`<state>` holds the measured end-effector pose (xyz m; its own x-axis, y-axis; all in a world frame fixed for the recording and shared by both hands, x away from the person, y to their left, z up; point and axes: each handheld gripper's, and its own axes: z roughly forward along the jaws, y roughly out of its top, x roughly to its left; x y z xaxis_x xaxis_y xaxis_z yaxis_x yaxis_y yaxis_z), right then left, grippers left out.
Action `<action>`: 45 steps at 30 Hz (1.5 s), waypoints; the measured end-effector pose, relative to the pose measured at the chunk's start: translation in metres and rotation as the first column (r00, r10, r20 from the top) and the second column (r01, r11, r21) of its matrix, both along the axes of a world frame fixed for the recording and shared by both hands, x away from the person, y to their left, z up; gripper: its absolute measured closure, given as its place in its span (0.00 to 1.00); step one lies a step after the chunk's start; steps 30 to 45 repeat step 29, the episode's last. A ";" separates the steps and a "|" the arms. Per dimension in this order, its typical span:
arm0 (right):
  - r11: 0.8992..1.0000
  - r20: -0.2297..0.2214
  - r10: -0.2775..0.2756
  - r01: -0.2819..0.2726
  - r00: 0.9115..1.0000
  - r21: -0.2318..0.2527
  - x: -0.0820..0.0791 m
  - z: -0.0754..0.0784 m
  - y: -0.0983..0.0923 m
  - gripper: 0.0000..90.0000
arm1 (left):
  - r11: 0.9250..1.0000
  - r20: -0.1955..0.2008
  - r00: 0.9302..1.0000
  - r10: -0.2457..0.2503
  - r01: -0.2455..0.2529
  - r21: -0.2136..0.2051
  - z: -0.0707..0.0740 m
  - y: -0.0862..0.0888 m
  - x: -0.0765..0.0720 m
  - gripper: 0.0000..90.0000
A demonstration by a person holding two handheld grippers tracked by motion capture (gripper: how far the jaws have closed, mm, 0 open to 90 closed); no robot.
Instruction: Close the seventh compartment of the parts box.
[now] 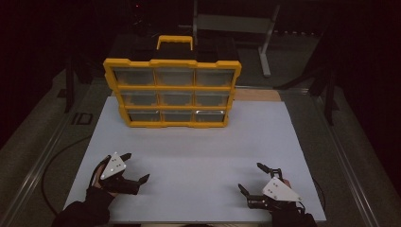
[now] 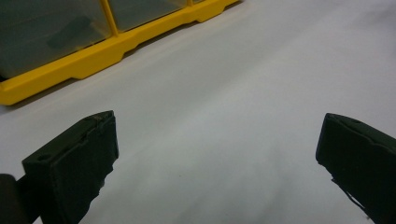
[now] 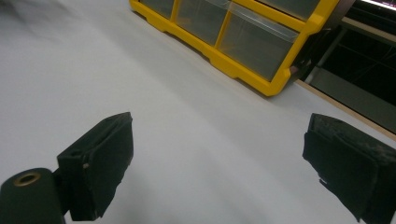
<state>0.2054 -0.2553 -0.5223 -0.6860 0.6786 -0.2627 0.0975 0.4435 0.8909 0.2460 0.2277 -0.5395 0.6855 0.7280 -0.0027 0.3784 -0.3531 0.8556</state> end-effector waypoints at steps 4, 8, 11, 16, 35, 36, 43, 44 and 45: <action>1.000 0.000 0.002 -0.002 1.000 0.001 0.000 0.000 0.000 0.10 | 0.999 0.000 0.999 0.035 -0.035 0.008 -0.002 -0.004 0.001 0.00; 1.000 -0.004 0.001 -0.001 1.000 0.000 0.001 -0.001 0.000 0.10 | 0.998 0.010 0.998 0.061 -0.061 0.008 -0.002 -0.004 0.002 0.00; 1.000 -0.007 0.001 -0.001 1.000 0.003 0.002 -0.002 0.000 0.10 | 0.998 0.026 0.998 0.062 -0.062 0.016 -0.001 -0.004 0.001 0.00; 1.000 -0.011 0.001 -0.001 1.000 0.002 0.003 -0.003 0.000 0.10 | 0.998 0.026 0.998 0.056 -0.056 0.003 -0.001 -0.005 0.000 0.00; 1.000 -0.013 0.002 -0.002 1.000 -0.006 0.003 -0.003 0.000 0.10 | 0.999 0.024 0.999 0.046 -0.046 -0.005 -0.004 -0.007 -0.001 0.00; 1.000 -0.013 0.002 -0.002 1.000 -0.006 0.003 -0.003 0.000 0.10 | 0.999 0.024 0.999 0.046 -0.046 -0.005 -0.004 -0.007 -0.001 0.00; 1.000 -0.013 0.002 -0.002 1.000 -0.006 0.003 -0.003 0.000 0.10 | 0.999 0.024 0.999 0.046 -0.046 -0.005 -0.004 -0.007 -0.001 0.00; 1.000 -0.013 0.002 -0.002 1.000 -0.006 0.003 -0.003 0.000 0.10 | 0.999 0.024 0.999 0.046 -0.046 -0.005 -0.004 -0.007 -0.001 0.00; 1.000 -0.013 0.002 -0.002 1.000 -0.006 0.003 -0.003 0.000 0.10 | 0.999 0.024 0.999 0.046 -0.046 -0.005 -0.004 -0.007 -0.001 0.00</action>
